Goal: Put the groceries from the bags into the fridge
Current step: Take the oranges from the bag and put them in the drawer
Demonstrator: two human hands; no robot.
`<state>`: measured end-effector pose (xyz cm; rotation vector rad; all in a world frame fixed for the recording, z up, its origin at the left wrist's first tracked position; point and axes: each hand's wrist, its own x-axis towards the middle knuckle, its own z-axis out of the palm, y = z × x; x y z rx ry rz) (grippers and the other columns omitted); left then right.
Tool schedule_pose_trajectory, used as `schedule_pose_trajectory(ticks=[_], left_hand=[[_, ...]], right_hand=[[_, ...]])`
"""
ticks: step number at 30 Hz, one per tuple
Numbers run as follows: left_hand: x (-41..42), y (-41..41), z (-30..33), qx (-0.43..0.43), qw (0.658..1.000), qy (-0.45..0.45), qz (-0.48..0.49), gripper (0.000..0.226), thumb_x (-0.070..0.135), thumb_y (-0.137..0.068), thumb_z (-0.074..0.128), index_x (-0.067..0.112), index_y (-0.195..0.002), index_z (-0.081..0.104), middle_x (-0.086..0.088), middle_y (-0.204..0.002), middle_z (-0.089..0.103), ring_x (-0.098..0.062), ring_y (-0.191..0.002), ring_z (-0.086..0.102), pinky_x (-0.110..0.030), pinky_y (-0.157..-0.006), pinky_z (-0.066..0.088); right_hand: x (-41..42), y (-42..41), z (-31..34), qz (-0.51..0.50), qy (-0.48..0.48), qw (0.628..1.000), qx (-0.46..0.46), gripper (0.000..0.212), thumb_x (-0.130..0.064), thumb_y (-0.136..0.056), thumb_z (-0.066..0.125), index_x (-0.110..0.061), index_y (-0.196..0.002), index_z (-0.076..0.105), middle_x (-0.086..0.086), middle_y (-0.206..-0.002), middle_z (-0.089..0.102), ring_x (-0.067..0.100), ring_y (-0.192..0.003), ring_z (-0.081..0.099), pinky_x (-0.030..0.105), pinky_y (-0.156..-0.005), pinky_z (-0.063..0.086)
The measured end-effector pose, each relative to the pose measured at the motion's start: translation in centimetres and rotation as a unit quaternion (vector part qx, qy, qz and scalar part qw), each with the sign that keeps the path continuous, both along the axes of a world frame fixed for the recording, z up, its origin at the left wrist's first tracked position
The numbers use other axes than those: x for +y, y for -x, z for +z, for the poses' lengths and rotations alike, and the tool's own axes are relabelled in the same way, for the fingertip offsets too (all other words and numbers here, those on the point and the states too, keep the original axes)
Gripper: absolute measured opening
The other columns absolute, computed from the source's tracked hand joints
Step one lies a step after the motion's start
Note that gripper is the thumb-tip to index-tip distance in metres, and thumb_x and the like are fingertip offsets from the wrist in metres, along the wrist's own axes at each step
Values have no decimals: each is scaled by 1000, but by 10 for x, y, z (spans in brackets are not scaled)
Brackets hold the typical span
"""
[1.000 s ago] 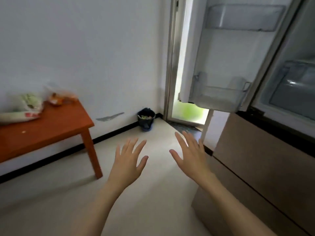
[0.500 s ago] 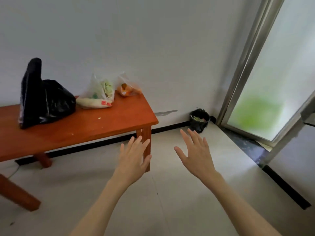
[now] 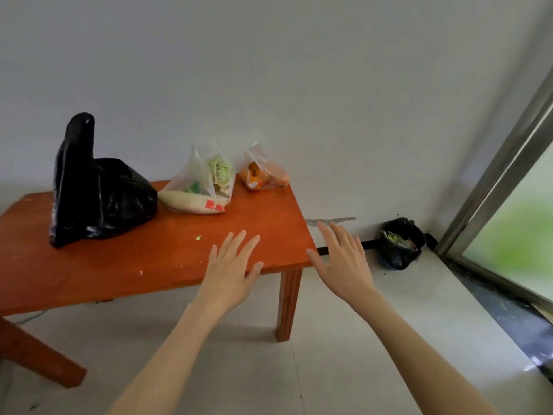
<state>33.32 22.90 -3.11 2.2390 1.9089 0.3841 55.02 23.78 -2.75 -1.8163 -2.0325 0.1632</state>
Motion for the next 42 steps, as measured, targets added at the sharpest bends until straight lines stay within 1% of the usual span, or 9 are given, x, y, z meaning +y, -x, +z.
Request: schedule_pose_trajectory(ticks=[10, 17, 24, 30, 32, 33, 35, 38, 42], left_hand=[[149, 28, -35, -66, 997, 44, 19, 55, 42, -97, 34, 30, -147, 14, 0, -157, 9, -18, -145, 4, -41, -118, 10], [309, 78, -37, -63, 998, 8, -18, 56, 35, -96, 41, 25, -147, 19, -5, -155, 16, -20, -144, 12, -38, -117, 18], [450, 102, -35, -91, 995, 9, -28, 56, 30, -97, 40, 21, -147, 18, -4, -155, 17, -19, -143, 14, -33, -115, 17], [524, 88, -47, -154, 987, 23, -47, 57, 21, -94, 45, 18, -145, 20, -2, -148, 29, -19, -139, 25, -28, -110, 24], [541, 79, -55, -160, 985, 27, -63, 53, 18, -93, 46, 17, -143, 26, -4, -147, 31, -21, -137, 27, -30, -110, 26], [547, 75, -58, -161, 984, 32, -69, 53, 18, -93, 47, 18, -142, 28, -5, -150, 27, -21, -139, 24, -31, -111, 25], [557, 69, -69, -161, 982, 49, -86, 51, 18, -92, 51, 23, -141, 34, -6, -153, 19, -20, -143, 15, -33, -113, 21], [567, 63, -84, -140, 982, 53, -117, 30, 24, -90, 55, 19, -120, 58, -8, -146, 35, -23, -139, 24, -39, -112, 27], [553, 59, -79, -287, 956, 28, -52, 22, 26, -94, 49, 8, -95, 61, 3, -101, 59, -12, -94, 56, -21, -81, 41]], right_hand=[[162, 31, -27, 23, 68, 997, 6, 60, -50, -94, 37, -24, -146, 22, 3, -152, 28, 22, -140, 24, 45, -115, 21], [300, 76, -37, -3, 66, 998, -6, 58, -46, -96, 38, -20, -146, 23, 4, -150, 32, 21, -139, 28, 39, -115, 24], [440, 128, -42, 19, 127, 991, 40, 59, -38, -91, 52, -23, -143, 30, 4, -148, 33, 25, -135, 32, 39, -107, 34], [525, 147, -61, 28, 203, 976, 79, 64, -29, -89, 56, -23, -145, 27, 2, -154, 21, 24, -143, 12, 41, -114, 16], [537, 149, -76, 45, 218, 971, 84, 49, -25, -90, 54, -21, -138, 42, 2, -151, 29, 22, -142, 17, 41, -115, 16], [541, 150, -83, 42, 227, 967, 112, 37, -22, -91, 53, -18, -128, 54, 4, -145, 40, 23, -136, 31, 41, -112, 26], [538, 148, -89, 13, 251, 946, 203, 19, -16, -94, 49, -12, -105, 64, 6, -110, 63, 20, -99, 59, 31, -84, 50], [523, 134, -88, -16, 226, 926, 302, 23, -6, -93, 45, -11, -75, 58, 0, -67, 53, 12, -61, 47, 17, -56, 36], [500, 100, -92, -101, 190, 896, 389, 33, -13, -96, 45, -15, -64, 53, -1, -59, 51, 10, -54, 45, 17, -53, 35]])
